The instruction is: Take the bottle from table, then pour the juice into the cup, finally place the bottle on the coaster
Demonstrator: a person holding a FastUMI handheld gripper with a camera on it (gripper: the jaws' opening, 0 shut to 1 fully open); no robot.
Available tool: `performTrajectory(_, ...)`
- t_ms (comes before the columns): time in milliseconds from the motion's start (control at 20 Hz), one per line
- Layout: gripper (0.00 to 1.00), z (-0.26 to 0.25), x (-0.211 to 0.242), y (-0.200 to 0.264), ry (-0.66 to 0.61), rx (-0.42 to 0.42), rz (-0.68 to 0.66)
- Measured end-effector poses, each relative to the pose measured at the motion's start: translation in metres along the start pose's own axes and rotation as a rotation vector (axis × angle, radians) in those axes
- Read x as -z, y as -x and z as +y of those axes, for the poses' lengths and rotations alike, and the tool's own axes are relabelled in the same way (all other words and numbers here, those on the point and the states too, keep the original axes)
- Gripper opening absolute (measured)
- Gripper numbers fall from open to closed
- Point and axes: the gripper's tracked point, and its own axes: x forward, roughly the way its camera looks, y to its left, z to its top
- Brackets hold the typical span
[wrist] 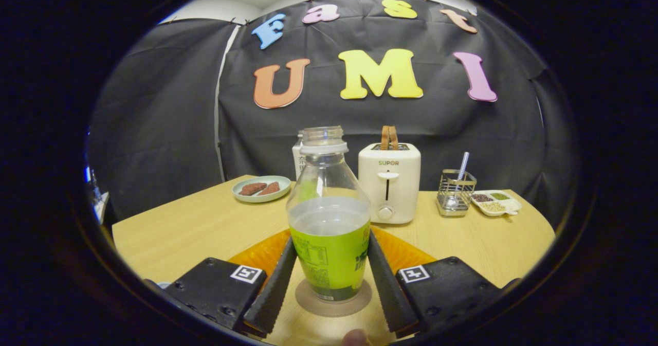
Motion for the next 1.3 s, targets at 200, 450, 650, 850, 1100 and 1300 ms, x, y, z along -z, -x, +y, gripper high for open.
performTrajectory(200,1.00,-0.003,0.000,0.008,0.002,0.018,-0.004)
performTrajectory(450,1.00,-0.007,-0.011,0.044,-0.023,0.047,-0.044)
performTrajectory(650,1.00,-0.011,-0.022,0.109,-0.027,0.084,-0.117)
performTrajectory(850,1.00,-0.018,-0.036,0.189,0.009,0.179,-0.205)
performTrajectory(1100,1.00,-0.005,-0.023,0.282,0.015,0.223,-0.234)
performTrajectory(1300,1.00,0.000,-0.006,0.351,0.011,0.265,-0.273)
